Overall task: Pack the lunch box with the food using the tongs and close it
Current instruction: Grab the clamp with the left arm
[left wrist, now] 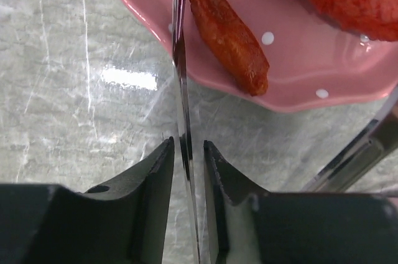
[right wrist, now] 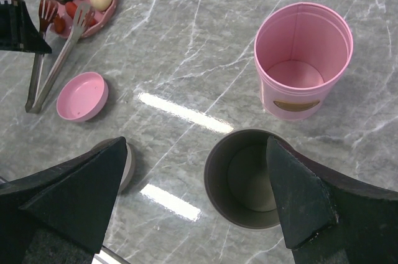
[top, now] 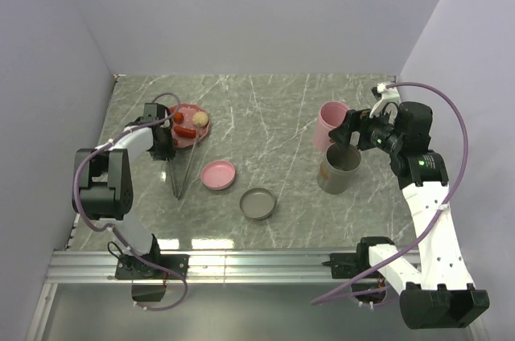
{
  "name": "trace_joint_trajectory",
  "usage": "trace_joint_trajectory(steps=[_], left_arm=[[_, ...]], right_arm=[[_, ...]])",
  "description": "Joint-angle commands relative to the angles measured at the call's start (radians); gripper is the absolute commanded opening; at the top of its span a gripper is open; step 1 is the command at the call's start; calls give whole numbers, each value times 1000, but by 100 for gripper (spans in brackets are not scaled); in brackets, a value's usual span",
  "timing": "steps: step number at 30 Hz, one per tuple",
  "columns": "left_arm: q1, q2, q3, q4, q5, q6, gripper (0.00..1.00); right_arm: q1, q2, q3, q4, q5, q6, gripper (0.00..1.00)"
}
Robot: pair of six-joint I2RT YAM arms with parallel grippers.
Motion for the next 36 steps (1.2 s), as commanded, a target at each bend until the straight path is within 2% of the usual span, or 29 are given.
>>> trace_joint_trajectory(steps=[1,3,7,12,14,21,23,29,36], left_arm=[[-2,4,44,3,-6,-22,31],[-2,-4,50,-9,0,-31,30],[-2,-28,65,-47,23,-42,14],[-2,-61,81,-84,14,-39,8],[-2,-70,93,-100,4,-36,0],[0,-153,157,-217,37,-26,0],[4,-189,191,-239,79,-19,0],[14,-313,271,-236,391,-43,0],[52,-418,291,-17,707,-189,0]], right_arm=[[2,-3,32,29,-9,-4,100],[2,-4,35,26,-3,-5,100],[2,-21,32,34,-4,1,100],[2,-35,12,51,-18,1,100],[2,-44,3,60,-21,4,100],[4,-50,9,86,-11,14,100],[2,-35,27,81,-18,19,100],[4,5,79,127,-141,65,100],[2,57,36,368,-395,221,100]])
